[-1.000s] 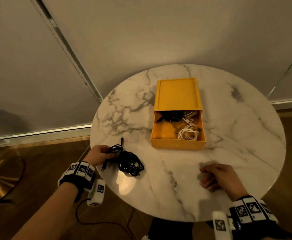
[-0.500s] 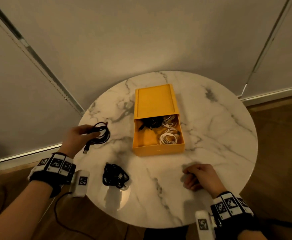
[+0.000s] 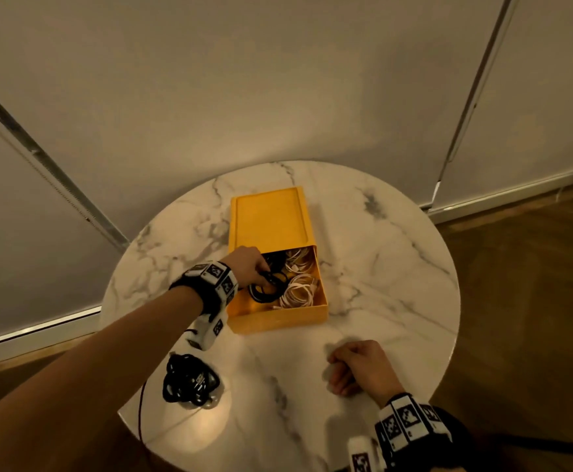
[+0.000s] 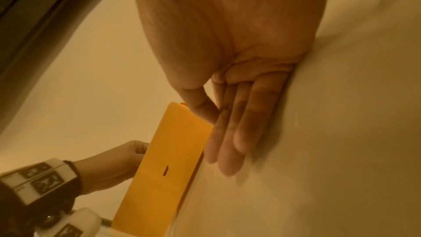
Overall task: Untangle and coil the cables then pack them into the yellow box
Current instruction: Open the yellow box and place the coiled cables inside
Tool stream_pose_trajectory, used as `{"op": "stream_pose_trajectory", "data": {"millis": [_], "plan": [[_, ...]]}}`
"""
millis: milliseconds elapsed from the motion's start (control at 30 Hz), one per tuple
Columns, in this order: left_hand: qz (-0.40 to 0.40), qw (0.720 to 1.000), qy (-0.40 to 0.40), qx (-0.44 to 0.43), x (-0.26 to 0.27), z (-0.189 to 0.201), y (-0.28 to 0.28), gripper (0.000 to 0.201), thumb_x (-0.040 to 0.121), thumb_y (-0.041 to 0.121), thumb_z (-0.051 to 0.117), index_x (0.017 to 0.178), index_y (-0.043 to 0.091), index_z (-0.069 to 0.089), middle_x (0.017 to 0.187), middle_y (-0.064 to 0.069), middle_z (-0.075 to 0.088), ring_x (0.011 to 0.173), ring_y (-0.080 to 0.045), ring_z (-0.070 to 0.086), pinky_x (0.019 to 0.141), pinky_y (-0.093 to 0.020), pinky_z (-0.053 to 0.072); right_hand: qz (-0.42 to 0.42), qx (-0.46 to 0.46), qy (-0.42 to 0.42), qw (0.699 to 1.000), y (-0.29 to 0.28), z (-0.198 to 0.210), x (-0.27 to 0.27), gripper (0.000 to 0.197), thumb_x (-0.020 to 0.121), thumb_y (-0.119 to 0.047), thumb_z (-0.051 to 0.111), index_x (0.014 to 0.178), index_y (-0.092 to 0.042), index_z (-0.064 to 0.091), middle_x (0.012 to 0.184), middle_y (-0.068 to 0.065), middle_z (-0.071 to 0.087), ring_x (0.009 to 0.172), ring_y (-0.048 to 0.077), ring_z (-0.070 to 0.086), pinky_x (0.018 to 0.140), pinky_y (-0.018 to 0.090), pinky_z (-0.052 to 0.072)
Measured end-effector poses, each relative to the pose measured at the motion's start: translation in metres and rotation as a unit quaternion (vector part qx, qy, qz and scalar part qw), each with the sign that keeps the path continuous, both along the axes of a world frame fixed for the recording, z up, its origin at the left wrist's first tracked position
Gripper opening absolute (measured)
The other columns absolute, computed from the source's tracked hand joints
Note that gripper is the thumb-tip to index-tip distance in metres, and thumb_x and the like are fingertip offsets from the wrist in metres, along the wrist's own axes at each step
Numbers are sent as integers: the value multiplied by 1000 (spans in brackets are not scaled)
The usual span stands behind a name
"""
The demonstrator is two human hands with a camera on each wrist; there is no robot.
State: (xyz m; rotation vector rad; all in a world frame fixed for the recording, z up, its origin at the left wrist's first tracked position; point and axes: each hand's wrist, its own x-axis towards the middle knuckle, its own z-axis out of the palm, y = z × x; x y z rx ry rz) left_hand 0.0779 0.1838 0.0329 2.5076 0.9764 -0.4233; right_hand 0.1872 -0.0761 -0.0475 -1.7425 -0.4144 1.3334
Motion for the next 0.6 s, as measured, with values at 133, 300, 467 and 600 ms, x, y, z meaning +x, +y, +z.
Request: {"op": "stream_pose_trajectory", "data": {"millis": [133,300,467,600], "plan": [[-20,995,87,53,-1,-9,3,22,83,32,73,88,11,71,75,-5,64,70,-24,61,58,-31,47,6,3,-1,1000,-1,0,0,23,95,-6,49,83,5,65,56,19,65,41,25,61,38,22,42],[1,993,80,90,-2,-11,-1,41,84,28,72,56,15,44,56,-3,42,52,-25,46,49,-27,36,8,3,-10,1000,-1,-2,-1,22,95,-7,49,84,4,65,57,19,66,43,25,62,40,23,43],[61,996,47,54,-2,-12,-3,44,86,20,66,53,14,37,52,-3,39,46,-16,36,45,-23,29,7,2,-12,1000,-2,0,-1,21,94,-6,49,87,7,65,56,19,66,43,26,61,39,23,42],[33,996,47,74,-11,-13,-10,26,86,20,59,64,10,49,64,-7,51,58,-22,47,48,-27,35,10,5,-11,1000,-3,0,0,21,94,-7,50,87,6,65,57,18,66,44,26,62,40,23,43]]}}
